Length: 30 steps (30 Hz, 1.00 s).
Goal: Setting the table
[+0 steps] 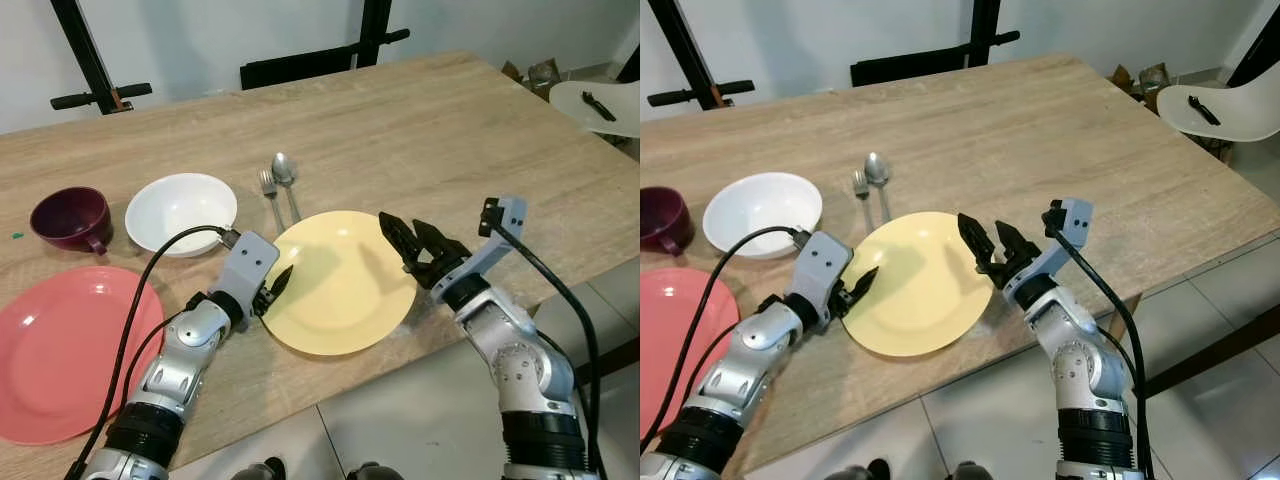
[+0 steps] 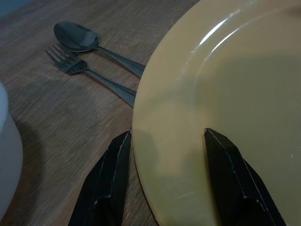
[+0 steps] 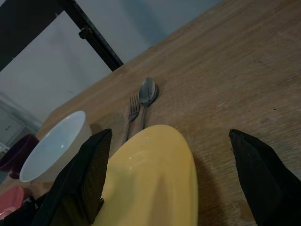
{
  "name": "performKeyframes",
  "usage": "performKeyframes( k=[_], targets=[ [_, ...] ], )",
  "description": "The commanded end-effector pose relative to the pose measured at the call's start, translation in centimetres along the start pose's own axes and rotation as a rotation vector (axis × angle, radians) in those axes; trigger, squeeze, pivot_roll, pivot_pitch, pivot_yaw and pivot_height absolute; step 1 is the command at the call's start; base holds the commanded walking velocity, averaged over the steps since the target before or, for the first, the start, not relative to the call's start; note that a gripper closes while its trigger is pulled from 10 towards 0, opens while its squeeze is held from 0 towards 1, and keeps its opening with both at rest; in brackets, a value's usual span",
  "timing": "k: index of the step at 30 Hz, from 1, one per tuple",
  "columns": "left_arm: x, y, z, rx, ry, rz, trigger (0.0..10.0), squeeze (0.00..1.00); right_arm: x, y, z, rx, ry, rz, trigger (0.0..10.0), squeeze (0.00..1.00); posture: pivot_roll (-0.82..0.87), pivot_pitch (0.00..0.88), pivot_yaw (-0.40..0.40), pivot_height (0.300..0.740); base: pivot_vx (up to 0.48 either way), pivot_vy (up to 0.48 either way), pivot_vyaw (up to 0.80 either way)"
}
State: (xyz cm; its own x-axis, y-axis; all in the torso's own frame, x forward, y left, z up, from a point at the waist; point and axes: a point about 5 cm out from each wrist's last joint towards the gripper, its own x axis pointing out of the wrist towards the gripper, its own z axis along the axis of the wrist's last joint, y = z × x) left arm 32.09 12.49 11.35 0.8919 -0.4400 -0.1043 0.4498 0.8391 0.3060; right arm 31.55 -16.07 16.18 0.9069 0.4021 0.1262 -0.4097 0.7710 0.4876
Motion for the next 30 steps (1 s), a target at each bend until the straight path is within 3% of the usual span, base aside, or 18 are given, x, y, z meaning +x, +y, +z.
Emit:
performKeyframes(
  k=[1, 6, 11, 16, 21, 30],
  targets=[
    [-0.7, -0.6, -2.3, -0.019, 0.105, -0.012, 10.0, 0.00, -0.2, -0.5, -0.3, -0.013, 0.023, -0.024, 10.0, 0.00, -0.14, 0.092, 0.019, 0.740, 0.000, 0.000, 0.00],
    [-0.8, -0.4, -2.3, -0.018, 0.107, -0.006, 10.0, 0.00, -0.2, -1.0, -0.5, -0.014, 0.030, -0.040, 10.0, 0.00, -0.14, 0.088, 0.021, 0.740, 0.000, 0.000, 0.00],
    [-0.8, -0.4, -2.4, -0.017, 0.108, -0.005, 10.0, 0.00, -0.5, -0.1, -1.6, 0.103, 0.107, 0.061, 10.0, 0.00, -0.14, 0.088, 0.021, 0.740, 0.000, 0.000, 0.00],
    [-0.7, -0.6, -2.4, -0.022, 0.109, -0.005, 10.0, 0.00, -0.5, -0.3, -2.9, 0.172, 0.139, 0.050, 10.0, 0.00, -0.14, 0.087, 0.018, 0.740, 0.000, 0.000, 0.00],
    [-0.8, -0.8, -2.3, -0.028, 0.109, -0.006, 10.0, 0.00, 0.3, 1.1, -4.2, 0.294, 0.156, 0.130, 10.0, 0.00, -0.12, 0.097, 0.015, 0.740, 0.000, 0.000, 0.00],
    [-1.0, -0.8, -2.4, -0.034, 0.113, -0.009, 10.0, 0.00, 0.5, 2.4, -5.8, 0.328, 0.242, 0.209, 10.0, 0.00, -0.11, 0.114, 0.012, 0.740, 0.000, 0.000, 0.00]
  ],
)
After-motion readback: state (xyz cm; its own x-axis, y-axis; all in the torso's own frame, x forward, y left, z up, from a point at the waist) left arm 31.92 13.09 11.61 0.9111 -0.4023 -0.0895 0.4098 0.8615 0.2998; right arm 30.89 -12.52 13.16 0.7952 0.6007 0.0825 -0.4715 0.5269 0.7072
